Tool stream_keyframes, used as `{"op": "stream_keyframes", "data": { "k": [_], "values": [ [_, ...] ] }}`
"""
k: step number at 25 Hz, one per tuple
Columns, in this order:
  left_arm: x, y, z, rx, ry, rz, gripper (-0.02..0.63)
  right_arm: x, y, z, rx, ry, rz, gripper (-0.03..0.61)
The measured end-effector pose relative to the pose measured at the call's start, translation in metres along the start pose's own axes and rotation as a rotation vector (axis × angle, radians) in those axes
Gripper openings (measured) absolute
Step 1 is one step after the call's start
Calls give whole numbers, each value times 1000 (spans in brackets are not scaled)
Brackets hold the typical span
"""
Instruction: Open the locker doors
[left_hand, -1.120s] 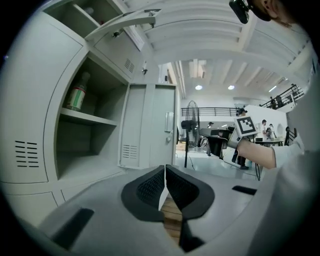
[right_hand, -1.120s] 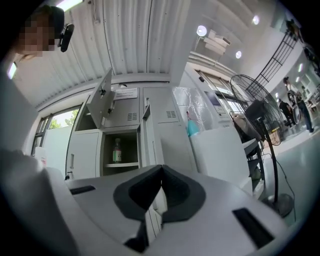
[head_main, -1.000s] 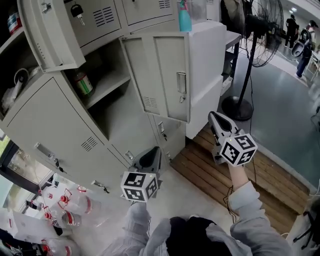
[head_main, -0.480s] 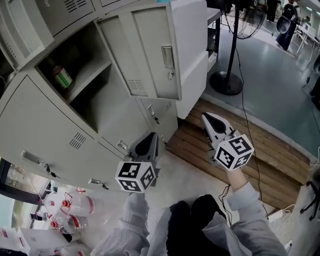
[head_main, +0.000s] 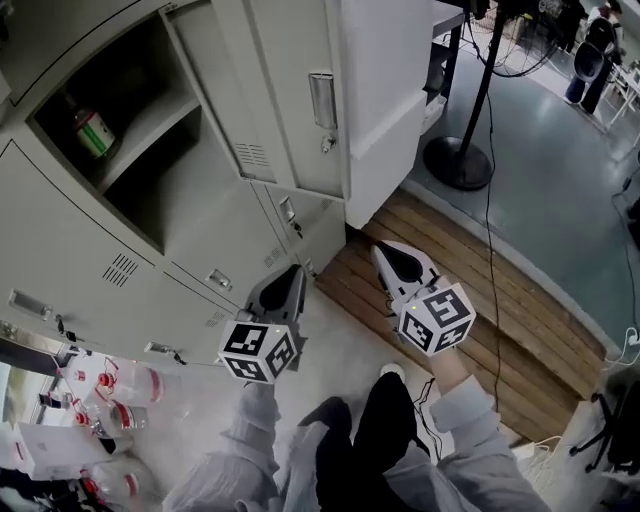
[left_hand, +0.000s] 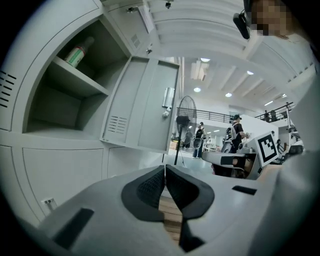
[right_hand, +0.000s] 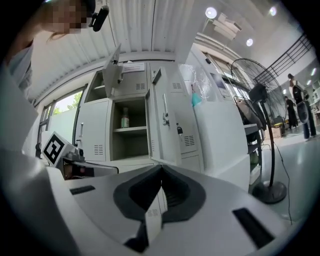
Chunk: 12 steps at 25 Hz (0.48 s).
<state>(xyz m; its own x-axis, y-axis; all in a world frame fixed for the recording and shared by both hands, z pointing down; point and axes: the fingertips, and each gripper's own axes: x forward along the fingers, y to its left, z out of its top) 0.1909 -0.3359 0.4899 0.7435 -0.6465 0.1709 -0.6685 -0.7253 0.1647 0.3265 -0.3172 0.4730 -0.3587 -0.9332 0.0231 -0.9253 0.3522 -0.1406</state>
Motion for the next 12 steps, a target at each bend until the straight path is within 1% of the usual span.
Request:
{"op": "stream_keyframes", "data": {
  "k": [4,7,10,12],
  "values": [
    [28,9,-9,-10,-4,88,12,20,-25,-28,-33,63,23,2],
    [38,15,-20,-43,-21,152,14,36,-37,-54,-68,116,58,2],
    [50,28,-33,-91,-31,206,12,56,-48,-73,-56,128,96,2],
    [59,38,-42,-99,-20,250,14,70,-53,-83,-49,126,120,3]
  ]
}}
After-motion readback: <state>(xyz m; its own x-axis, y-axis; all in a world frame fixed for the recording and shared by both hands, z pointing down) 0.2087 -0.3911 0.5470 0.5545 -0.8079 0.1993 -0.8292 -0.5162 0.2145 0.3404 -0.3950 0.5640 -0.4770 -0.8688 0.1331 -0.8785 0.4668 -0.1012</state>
